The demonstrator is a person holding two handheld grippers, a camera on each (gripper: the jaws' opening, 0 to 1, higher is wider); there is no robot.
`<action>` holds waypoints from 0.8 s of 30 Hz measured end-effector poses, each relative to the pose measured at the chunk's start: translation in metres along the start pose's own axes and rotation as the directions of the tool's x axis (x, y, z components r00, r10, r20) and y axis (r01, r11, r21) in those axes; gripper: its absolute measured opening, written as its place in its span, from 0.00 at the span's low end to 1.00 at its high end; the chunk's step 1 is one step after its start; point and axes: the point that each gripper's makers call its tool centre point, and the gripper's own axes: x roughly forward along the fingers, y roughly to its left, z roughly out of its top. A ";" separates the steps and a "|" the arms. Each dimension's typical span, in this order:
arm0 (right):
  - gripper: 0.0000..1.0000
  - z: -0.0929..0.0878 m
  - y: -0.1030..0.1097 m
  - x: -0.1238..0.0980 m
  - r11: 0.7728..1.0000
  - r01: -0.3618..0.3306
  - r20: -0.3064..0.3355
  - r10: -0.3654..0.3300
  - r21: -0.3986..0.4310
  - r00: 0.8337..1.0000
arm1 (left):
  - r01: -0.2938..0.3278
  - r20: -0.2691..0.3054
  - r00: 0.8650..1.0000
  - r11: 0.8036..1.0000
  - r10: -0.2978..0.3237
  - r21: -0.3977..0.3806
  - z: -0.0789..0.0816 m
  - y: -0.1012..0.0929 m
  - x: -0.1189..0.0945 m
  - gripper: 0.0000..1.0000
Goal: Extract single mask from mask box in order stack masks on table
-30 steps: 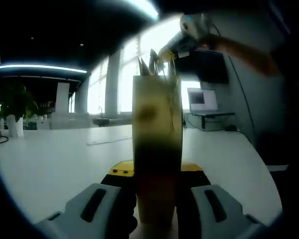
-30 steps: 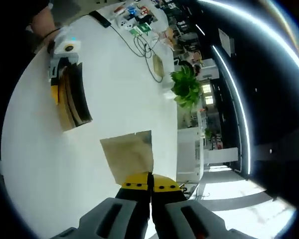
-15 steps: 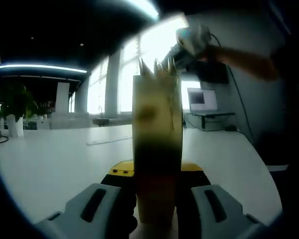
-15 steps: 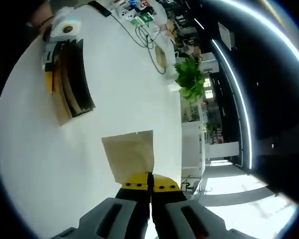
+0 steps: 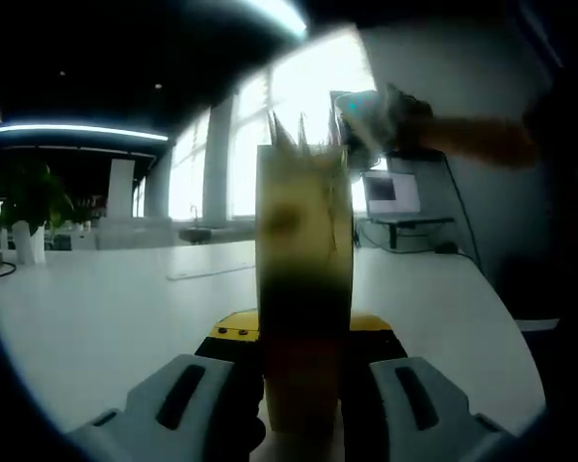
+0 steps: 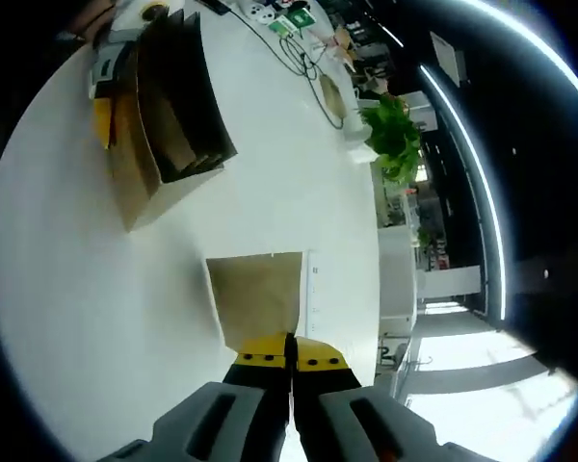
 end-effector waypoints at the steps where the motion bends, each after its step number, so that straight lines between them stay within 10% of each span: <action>1: 0.00 -0.001 0.000 -0.001 1.000 0.000 -0.003 0.000 -0.004 1.000 | 0.000 0.000 1.000 1.000 0.000 0.000 0.000 0.000 0.000 0.20; 24: 0.00 0.002 0.061 -0.014 0.998 -0.029 0.028 0.030 -0.047 0.999 | 0.000 -0.001 1.000 1.000 0.000 0.001 0.000 0.000 0.000 0.20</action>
